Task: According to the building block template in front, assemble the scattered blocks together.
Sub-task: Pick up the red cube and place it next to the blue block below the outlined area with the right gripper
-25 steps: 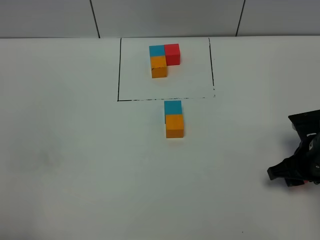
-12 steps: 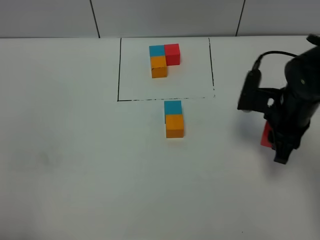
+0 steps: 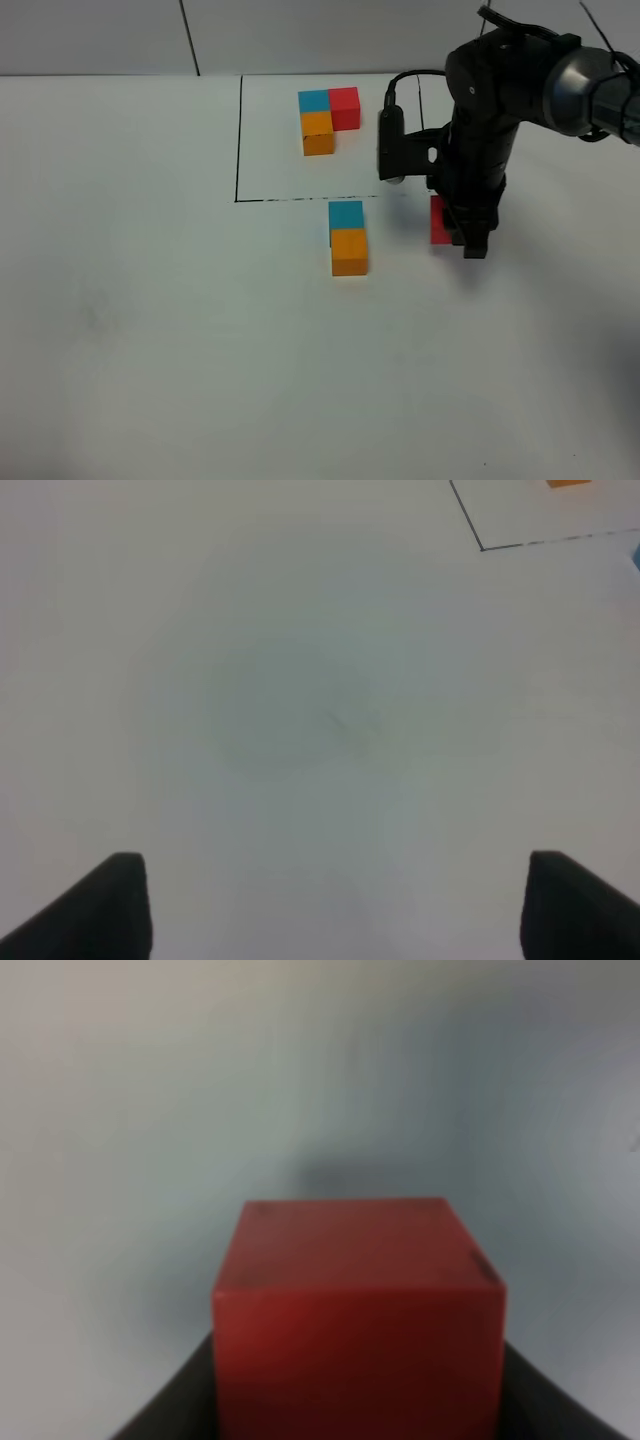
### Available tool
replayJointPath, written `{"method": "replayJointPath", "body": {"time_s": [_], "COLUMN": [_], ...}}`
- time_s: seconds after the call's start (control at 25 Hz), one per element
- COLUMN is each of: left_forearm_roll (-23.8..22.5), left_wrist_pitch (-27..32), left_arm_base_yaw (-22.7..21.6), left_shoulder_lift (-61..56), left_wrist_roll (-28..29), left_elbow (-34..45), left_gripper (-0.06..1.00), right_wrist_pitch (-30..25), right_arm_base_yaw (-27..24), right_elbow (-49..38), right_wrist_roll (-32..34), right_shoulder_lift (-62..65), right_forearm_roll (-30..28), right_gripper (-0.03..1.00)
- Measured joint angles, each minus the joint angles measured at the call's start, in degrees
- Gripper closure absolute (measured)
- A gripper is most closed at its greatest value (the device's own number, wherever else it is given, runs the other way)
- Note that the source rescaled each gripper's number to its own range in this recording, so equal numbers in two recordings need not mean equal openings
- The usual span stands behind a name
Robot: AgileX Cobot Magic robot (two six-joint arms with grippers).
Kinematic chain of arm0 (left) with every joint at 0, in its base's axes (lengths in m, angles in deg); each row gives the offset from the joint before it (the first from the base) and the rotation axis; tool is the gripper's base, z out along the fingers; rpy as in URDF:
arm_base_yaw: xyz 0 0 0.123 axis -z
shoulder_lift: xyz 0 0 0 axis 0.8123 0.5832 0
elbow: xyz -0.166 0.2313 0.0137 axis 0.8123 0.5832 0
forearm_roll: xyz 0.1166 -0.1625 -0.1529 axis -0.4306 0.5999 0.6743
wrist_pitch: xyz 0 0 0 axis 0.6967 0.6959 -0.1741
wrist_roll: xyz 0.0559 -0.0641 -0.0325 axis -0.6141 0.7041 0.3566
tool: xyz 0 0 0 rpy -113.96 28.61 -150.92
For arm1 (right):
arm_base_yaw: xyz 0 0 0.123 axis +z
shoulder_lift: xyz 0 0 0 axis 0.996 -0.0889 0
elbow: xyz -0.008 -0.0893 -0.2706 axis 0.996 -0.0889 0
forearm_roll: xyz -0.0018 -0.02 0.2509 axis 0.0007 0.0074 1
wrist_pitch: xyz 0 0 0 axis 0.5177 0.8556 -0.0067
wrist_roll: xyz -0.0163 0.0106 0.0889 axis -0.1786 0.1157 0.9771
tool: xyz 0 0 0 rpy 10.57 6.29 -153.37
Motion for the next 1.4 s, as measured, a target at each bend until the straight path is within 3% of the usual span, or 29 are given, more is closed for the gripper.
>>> {"method": "replayJointPath", "body": {"time_s": [0.2,0.56,1.4], "left_forearm_roll": [0.0,0.0,0.0], "left_wrist_pitch": [0.0,0.0,0.0], "left_arm_base_yaw": [0.0,0.0,0.0], "left_shoulder_lift": [0.0,0.0,0.0], "left_wrist_roll": [0.0,0.0,0.07], "left_elbow": [0.0,0.0,0.0], "left_gripper": [0.18,0.18,0.18], "right_wrist_pitch": [0.24,6.41,9.72], "right_arm_base_yaw": [0.51,0.51,1.64], "right_elbow": [4.02,4.49,6.34], "right_wrist_roll": [-2.88,-4.92,-7.25], "right_shoulder_lift": [-3.65,-4.46,-9.41], "right_forearm_roll": [1.23,1.76,3.39], "right_gripper": [0.95,0.95,0.95]}}
